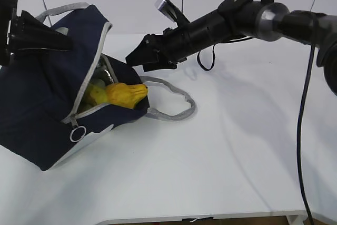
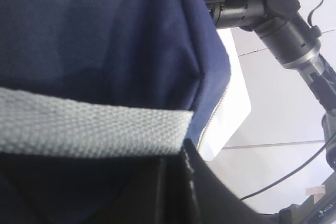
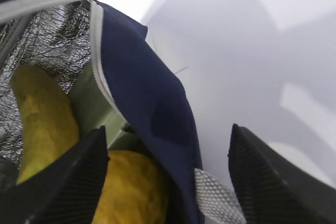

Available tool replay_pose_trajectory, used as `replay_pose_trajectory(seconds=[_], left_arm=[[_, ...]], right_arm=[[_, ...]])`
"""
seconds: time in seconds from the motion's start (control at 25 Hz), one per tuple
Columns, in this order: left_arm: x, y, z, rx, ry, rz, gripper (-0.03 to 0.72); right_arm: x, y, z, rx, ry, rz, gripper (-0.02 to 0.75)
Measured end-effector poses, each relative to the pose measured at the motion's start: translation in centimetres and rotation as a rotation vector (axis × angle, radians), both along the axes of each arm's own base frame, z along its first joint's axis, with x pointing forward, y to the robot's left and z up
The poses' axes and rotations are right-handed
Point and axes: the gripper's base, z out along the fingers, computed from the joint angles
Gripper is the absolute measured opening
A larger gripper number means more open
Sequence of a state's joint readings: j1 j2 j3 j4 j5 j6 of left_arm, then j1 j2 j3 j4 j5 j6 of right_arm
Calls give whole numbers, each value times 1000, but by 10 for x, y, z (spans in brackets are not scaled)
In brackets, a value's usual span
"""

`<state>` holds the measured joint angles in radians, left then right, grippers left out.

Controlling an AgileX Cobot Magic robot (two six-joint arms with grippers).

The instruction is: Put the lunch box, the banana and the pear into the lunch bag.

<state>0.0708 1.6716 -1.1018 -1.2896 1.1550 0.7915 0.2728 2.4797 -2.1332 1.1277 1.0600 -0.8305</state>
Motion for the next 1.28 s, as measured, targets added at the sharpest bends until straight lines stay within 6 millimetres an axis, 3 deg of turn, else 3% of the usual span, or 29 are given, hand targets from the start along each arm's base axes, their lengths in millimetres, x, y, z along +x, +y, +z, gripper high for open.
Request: replay_pose_trajectory(seconds=[0.36,0.52,0.64,0.8,0.96,1.08,1.28], left_arm=[[0,0,0,4,-1,5,-9],[1,0,0,5,-2,6,-9],[1,0,0,6,-3,8,-9],[1,0,0,7,-2,8,-9],[1,0,0,7,-2,8,-9],[1,1,-1,8,-2,7,-9],[1,1,-1,9,-3,8,-9]], right_arm=[[1,2,-31,19,76,9,580],[0,6,-34,20,83,16,563],[-2,10,-34,16,83,27,451],[-3,12,-35,2,79,35,238],[-3,12,-32,-7,64,52,104],[-3,12,-21,-50,57,79,60],[1,7,15,-181,31,70,51]])
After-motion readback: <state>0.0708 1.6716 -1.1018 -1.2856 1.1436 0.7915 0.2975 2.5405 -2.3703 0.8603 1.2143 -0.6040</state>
